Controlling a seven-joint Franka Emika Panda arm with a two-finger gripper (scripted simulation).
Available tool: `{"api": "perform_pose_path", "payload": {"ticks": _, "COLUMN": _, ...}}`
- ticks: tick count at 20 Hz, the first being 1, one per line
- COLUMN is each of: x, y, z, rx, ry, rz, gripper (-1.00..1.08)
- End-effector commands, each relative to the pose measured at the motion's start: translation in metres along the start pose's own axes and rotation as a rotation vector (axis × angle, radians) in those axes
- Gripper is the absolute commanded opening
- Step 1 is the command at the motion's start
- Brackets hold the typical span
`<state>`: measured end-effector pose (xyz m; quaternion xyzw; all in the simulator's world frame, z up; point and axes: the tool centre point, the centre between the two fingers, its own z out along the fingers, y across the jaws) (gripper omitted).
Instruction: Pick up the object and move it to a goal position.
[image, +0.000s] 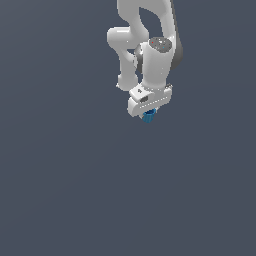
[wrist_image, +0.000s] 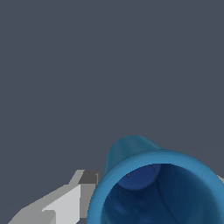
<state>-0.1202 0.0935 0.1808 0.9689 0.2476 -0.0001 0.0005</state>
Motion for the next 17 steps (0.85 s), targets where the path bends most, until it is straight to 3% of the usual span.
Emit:
{"api": "perform_pose_path", "payload": {"ticks": 1, "x": 0.000, "y": -0.007, "z": -0.019, "rx": 0.000, "ry": 0.000, "rz": 0.000, "gripper": -1.00}}
{"api": "perform_pose_path", "payload": {"ticks": 9, "x": 0.000, "y": -0.022, "z": -0.060, "rx": 0.001, "ry": 0.000, "rz": 0.000, "gripper": -1.00}}
{"api": "perform_pose_path", "payload": {"ticks": 17, "x": 0.002, "y": -0.023, "z": -0.067, "rx": 0.001, "ry": 0.000, "rz": 0.001, "gripper": -1.00}}
